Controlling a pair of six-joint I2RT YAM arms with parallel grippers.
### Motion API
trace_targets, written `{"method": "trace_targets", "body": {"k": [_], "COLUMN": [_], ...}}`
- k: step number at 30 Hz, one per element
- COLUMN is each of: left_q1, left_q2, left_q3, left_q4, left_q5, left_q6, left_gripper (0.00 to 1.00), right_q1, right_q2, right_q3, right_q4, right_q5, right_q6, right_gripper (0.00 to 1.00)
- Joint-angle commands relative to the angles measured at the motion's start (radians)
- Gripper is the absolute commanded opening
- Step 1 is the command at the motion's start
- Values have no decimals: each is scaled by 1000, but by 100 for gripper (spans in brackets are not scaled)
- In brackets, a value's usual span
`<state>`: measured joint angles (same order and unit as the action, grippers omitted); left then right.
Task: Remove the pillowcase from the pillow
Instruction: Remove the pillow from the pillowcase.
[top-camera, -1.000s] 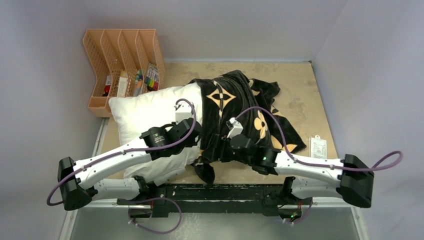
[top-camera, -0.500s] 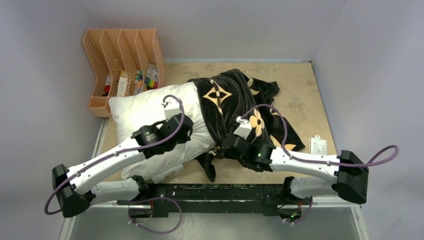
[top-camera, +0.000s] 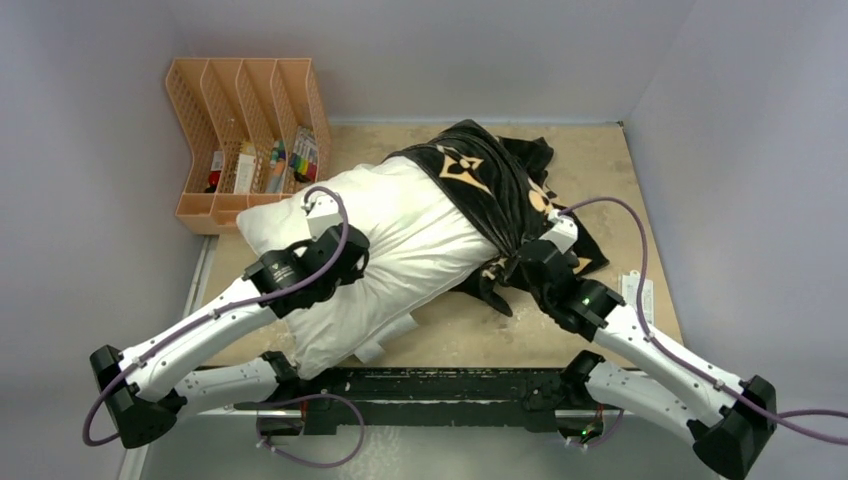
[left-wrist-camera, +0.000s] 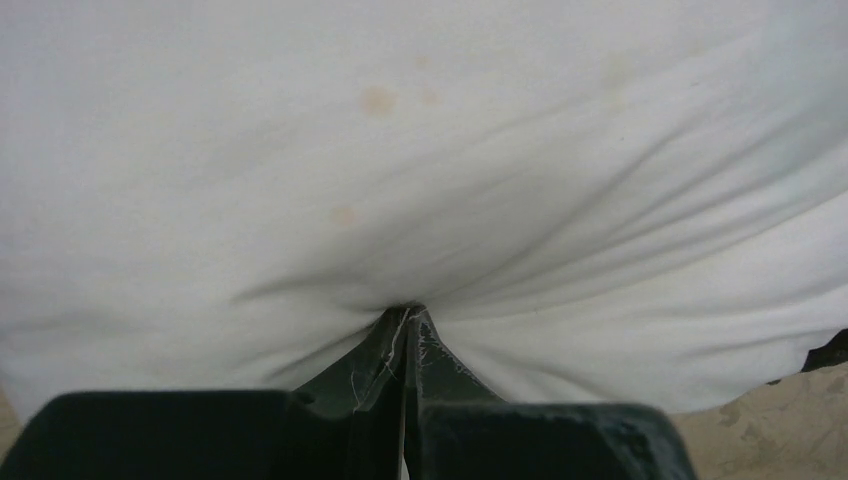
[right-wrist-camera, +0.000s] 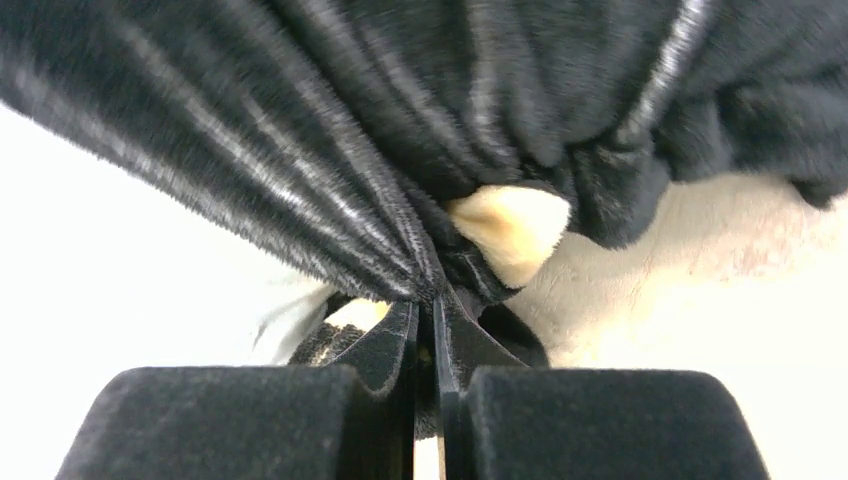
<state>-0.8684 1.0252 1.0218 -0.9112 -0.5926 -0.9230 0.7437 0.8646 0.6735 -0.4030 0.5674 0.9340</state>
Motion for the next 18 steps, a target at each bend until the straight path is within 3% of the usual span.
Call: {"method": "trace_targets", "body": {"k": [1, 3, 4, 6, 9, 12, 15, 18], "left_q1": [32, 32, 31, 30, 29, -6, -132, -187], "left_q2": [-14, -25, -37, -68, -78, 37, 182, 293], "left_q3": [0, 5, 10, 16, 33, 113, 213, 251], "left_q4": [-121, -55, -14, 123, 294, 333, 282, 266], "left_q5": [-99, -35, -5, 86, 232, 348, 256, 241], "left_q6": [80, 114, 125, 164, 258, 406, 537, 616], "left_gripper": [0, 0, 6, 35, 59, 68, 72, 75], "right_q1": [-25, -24, -23, -21, -16, -16, -16, -18], "right_q2": [-67, -69, -65, -42, -6, -2, -14, -30], "right_q3": [-29, -30, -29, -8, 11, 14, 24, 54], "right_q4": [174, 222, 240, 242, 231, 225, 138, 70], "right_q5": [-212, -355, -413, -489, -493, -450, -314, -184], "right_q6": [-415, -465, -488, -513, -520, -500, -389, -367], "right_gripper": [0, 0, 1, 4, 6, 6, 7, 7]}}
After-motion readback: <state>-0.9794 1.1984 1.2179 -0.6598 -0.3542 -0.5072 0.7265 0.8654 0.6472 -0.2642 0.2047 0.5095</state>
